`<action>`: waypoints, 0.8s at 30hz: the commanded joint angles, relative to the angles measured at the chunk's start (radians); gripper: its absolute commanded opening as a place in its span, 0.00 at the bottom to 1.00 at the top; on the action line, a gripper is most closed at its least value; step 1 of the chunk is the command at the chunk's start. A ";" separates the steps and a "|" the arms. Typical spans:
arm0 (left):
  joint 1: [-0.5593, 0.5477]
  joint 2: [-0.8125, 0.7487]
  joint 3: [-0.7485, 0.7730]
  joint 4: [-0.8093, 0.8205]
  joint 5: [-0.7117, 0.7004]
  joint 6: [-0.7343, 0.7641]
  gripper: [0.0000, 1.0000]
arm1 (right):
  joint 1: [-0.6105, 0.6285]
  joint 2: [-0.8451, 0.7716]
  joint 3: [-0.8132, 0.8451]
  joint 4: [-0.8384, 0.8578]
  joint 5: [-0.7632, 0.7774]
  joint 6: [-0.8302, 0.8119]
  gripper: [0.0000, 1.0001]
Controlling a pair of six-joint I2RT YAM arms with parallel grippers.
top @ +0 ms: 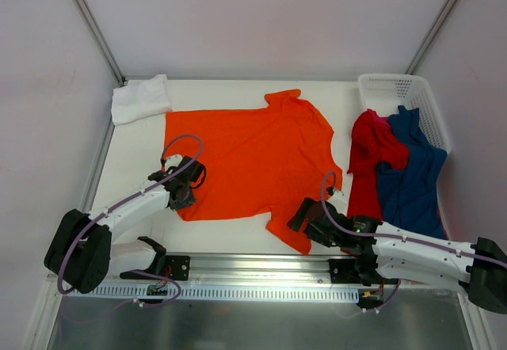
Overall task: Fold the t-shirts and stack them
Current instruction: Fold the tshirt
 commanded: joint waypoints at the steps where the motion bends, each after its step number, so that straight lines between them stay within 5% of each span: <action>1: 0.007 -0.019 -0.004 0.002 0.003 0.005 0.00 | 0.022 0.024 -0.036 -0.015 0.032 0.068 0.90; 4: 0.005 -0.017 -0.003 0.004 0.004 0.006 0.00 | 0.042 0.030 -0.026 -0.041 0.054 0.082 0.74; 7: 0.004 -0.019 -0.006 0.004 0.003 0.005 0.00 | 0.056 0.035 -0.018 -0.064 0.066 0.093 0.30; 8: 0.005 -0.019 -0.006 0.004 0.003 0.005 0.00 | 0.062 0.036 -0.015 -0.081 0.068 0.102 0.04; 24: -0.002 -0.220 -0.001 -0.044 0.058 -0.016 0.00 | 0.161 -0.091 0.149 -0.411 0.236 0.140 0.01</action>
